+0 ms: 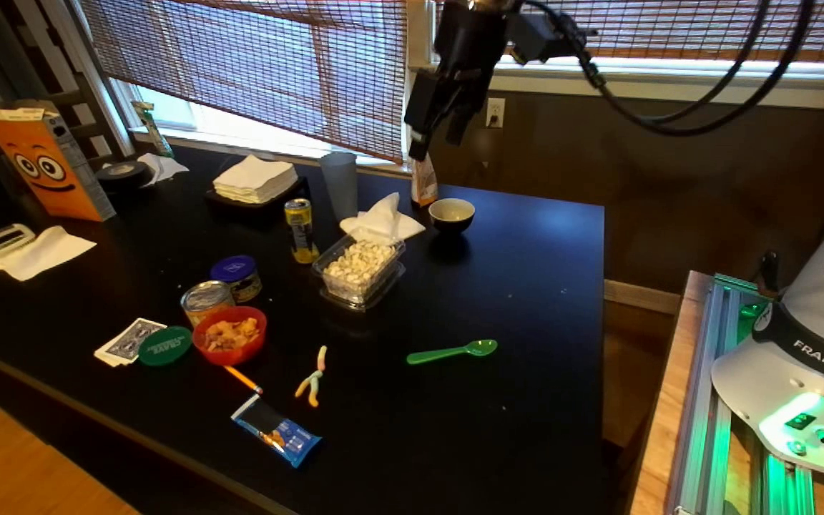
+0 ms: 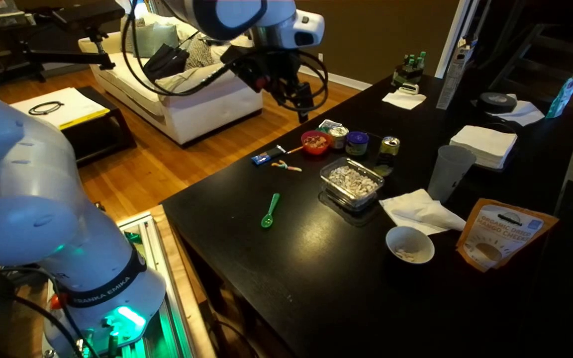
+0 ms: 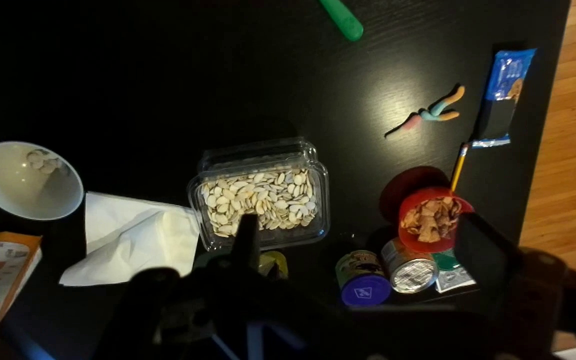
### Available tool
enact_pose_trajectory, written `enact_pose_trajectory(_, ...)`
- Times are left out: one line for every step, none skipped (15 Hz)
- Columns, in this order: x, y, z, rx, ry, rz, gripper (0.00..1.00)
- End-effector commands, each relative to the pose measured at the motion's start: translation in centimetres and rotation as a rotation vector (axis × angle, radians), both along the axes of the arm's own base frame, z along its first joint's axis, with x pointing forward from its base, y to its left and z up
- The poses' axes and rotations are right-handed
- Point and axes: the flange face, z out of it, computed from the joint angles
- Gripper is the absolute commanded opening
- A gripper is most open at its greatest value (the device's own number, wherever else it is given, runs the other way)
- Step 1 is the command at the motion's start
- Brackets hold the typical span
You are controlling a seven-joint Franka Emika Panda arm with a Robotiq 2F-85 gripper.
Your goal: Remove the clear lunchbox from the clear lid and out it on the table
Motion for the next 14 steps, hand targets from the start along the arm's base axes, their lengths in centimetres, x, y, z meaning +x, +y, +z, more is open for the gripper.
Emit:
enact_pose_trajectory(6.9, -1.0, -3.4, -0.026, -0.013, -0.034, 1.00)
enact_pose_trajectory(8.6, -1.5, -4.1, -0.042, -0.029, -0.032, 1.00)
enact_pose_trajectory(10.2, -2.1, -4.6, -0.060, -0.031, -0.030, 1.00)
enact_pose_trajectory(11.8, -2.8, -5.1, -0.080, -0.036, -0.032, 1.00)
enact_pose_trajectory(13.3, -3.5, -5.5, -0.098, -0.034, -0.025, 1.00)
enact_pose_trajectory(14.6, -3.9, -6.0, -0.116, -0.039, -0.018, 1.00)
enact_pose_trajectory(15.8, -4.4, -6.4, -0.121, -0.039, -0.016, 1.00)
enact_pose_trajectory(17.0, -5.0, -7.1, -0.132, -0.036, 0.004, 1.00)
enact_pose_trajectory(17.8, -5.4, -7.8, -0.140, -0.029, 0.005, 1.00)
enact_pose_trajectory(18.6, -5.7, -8.4, -0.142, -0.018, 0.006, 1.00)
enact_pose_trajectory(19.1, -6.1, -9.3, -0.144, -0.005, 0.004, 1.00)
enact_pose_trajectory(19.5, -6.6, -10.1, -0.145, 0.006, 0.006, 1.00)
enact_pose_trajectory(19.8, -7.2, -11.0, -0.149, 0.016, 0.009, 1.00)
enact_pose_trajectory(20.1, -7.7, -11.8, -0.149, 0.027, 0.015, 1.00)
